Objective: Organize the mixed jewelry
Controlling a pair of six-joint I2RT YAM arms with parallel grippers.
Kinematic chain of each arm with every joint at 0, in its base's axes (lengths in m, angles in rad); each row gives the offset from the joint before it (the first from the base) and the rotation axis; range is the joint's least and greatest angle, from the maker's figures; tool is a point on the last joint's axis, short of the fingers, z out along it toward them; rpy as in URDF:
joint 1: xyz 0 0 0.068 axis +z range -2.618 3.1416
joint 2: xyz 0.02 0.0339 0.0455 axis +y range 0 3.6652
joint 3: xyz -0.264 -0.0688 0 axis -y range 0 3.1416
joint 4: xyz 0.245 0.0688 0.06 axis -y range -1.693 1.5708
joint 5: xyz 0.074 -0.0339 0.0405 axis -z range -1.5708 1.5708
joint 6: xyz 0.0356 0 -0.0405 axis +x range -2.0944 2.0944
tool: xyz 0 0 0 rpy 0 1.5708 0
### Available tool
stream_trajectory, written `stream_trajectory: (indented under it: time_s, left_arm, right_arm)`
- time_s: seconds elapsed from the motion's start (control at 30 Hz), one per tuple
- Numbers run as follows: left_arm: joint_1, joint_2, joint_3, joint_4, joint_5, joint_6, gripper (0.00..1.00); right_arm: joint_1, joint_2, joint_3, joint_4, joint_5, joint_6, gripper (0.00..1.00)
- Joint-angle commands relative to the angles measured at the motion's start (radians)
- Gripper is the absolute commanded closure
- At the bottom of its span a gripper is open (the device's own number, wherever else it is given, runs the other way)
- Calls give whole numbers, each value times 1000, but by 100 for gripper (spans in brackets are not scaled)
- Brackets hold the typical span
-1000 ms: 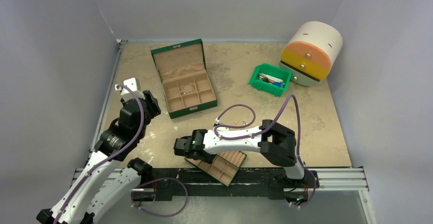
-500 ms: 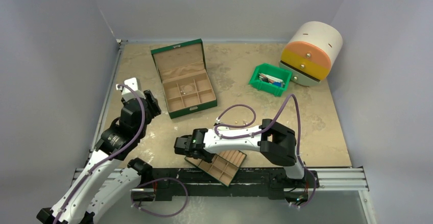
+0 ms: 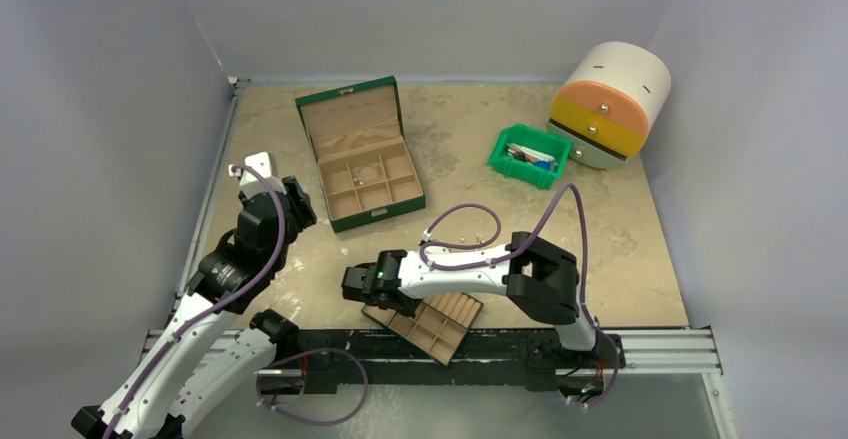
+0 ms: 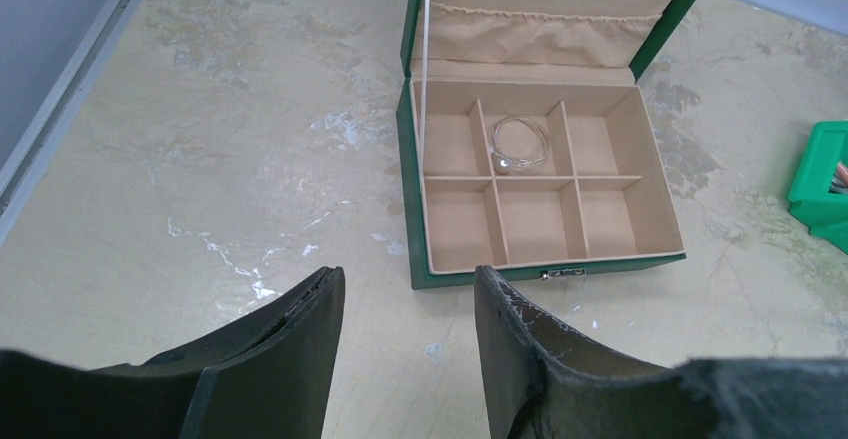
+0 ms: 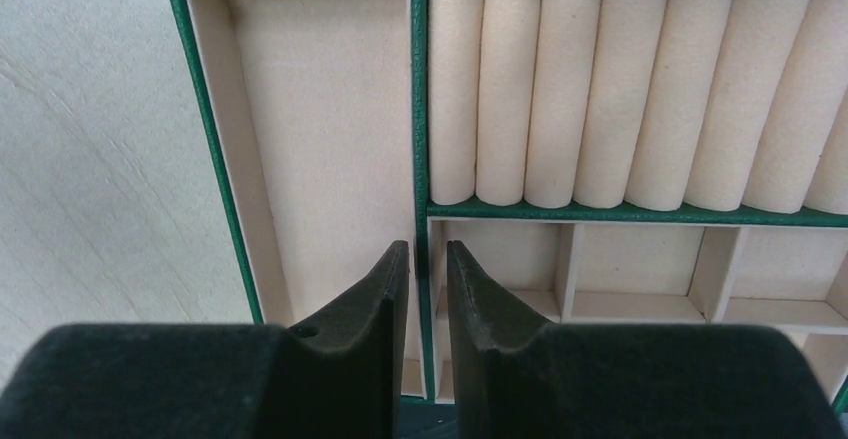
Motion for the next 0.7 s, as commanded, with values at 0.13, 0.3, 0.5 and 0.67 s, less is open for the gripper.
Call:
stream_trajectory:
  time_s: [0.13,0.3,0.5,0.67]
  left_arm:
    - [-11,-2,39,25,-10,-17,50]
    - [-12,-6,37,24,-14,-17,50]
    - [-12,-4,37,23,-17,-17,50]
    - [-12,-5,38,21,-22,-18,50]
  right_arm:
    - [-13,19,12,-41,9,-4,81]
    - [-15,27,31,-54,10,-13,94]
    - [-19,-6,30,-49,33,-24,100]
    - [-18,-42,30,-25,60,-73,100]
